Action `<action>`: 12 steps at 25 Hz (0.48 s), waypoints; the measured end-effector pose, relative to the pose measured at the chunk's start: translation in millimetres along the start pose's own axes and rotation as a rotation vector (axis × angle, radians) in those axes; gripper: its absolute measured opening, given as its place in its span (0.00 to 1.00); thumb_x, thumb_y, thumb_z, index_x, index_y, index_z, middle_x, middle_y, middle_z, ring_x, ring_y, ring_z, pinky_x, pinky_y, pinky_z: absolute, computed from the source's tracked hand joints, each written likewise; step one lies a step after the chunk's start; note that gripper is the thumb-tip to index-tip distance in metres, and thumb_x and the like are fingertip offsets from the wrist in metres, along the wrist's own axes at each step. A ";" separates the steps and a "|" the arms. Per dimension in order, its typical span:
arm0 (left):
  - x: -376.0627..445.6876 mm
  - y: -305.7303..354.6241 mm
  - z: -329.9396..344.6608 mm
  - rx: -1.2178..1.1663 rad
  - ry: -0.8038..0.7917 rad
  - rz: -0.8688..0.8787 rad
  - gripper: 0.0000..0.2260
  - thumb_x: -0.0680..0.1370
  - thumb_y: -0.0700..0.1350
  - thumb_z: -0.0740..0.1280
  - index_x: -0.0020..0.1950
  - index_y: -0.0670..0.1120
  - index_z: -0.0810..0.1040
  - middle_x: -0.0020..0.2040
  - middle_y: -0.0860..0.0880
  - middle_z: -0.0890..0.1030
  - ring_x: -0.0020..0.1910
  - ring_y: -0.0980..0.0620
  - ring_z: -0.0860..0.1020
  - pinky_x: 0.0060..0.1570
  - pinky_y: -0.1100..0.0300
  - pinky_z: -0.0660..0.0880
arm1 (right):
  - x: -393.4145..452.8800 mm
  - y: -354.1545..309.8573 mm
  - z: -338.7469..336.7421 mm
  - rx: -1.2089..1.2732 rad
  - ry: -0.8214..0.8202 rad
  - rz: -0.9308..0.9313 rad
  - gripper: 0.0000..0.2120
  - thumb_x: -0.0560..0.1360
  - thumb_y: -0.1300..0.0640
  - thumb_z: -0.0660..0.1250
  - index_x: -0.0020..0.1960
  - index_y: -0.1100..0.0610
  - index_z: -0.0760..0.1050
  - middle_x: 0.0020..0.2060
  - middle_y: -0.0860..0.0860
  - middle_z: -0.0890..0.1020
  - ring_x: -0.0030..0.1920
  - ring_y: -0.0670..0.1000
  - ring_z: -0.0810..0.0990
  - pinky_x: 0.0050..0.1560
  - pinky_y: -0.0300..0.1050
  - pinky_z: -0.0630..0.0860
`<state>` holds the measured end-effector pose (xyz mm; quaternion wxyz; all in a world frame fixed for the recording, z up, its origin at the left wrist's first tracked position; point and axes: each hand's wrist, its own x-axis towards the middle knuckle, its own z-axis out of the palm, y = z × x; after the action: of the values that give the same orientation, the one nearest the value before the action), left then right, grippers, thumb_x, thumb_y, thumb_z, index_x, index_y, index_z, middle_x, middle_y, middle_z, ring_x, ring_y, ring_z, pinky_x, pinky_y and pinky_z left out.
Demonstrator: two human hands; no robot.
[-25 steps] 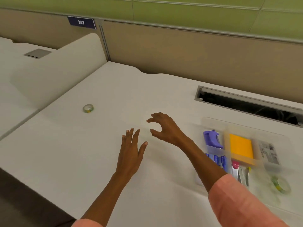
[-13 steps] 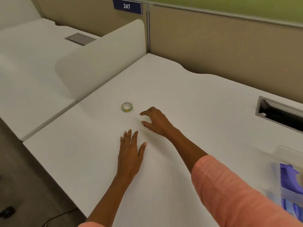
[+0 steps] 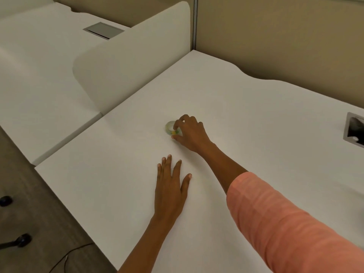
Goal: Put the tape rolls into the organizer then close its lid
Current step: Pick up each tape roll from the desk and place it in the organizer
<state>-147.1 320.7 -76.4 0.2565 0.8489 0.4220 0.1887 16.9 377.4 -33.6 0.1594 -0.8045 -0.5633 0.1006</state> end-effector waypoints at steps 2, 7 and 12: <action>0.2 1.9 -0.7 -0.007 -0.001 -0.003 0.29 0.75 0.63 0.48 0.70 0.48 0.62 0.75 0.44 0.57 0.70 0.54 0.43 0.69 0.55 0.45 | -8.9 4.7 -3.7 0.028 0.030 0.011 0.14 0.72 0.52 0.67 0.52 0.59 0.74 0.59 0.56 0.76 0.58 0.58 0.72 0.55 0.54 0.71; -3.3 21.1 -3.9 -0.064 -0.051 0.040 0.26 0.74 0.57 0.53 0.70 0.47 0.61 0.76 0.44 0.56 0.71 0.56 0.42 0.71 0.56 0.44 | -44.6 24.3 -16.2 0.239 0.066 0.114 0.14 0.70 0.55 0.70 0.52 0.59 0.73 0.52 0.56 0.81 0.53 0.57 0.75 0.45 0.47 0.71; -24.5 72.0 0.8 -0.114 -0.102 0.076 0.23 0.77 0.54 0.58 0.70 0.49 0.60 0.76 0.46 0.54 0.75 0.49 0.44 0.71 0.54 0.46 | -106.7 49.5 -56.9 0.430 0.214 0.208 0.23 0.65 0.53 0.75 0.57 0.57 0.72 0.52 0.55 0.82 0.51 0.55 0.79 0.51 0.51 0.76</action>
<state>-116.1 263.7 -36.7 0.3183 0.8568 0.3643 0.1784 42.8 253.6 -1.0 0.3741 -0.8118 -0.4232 0.1482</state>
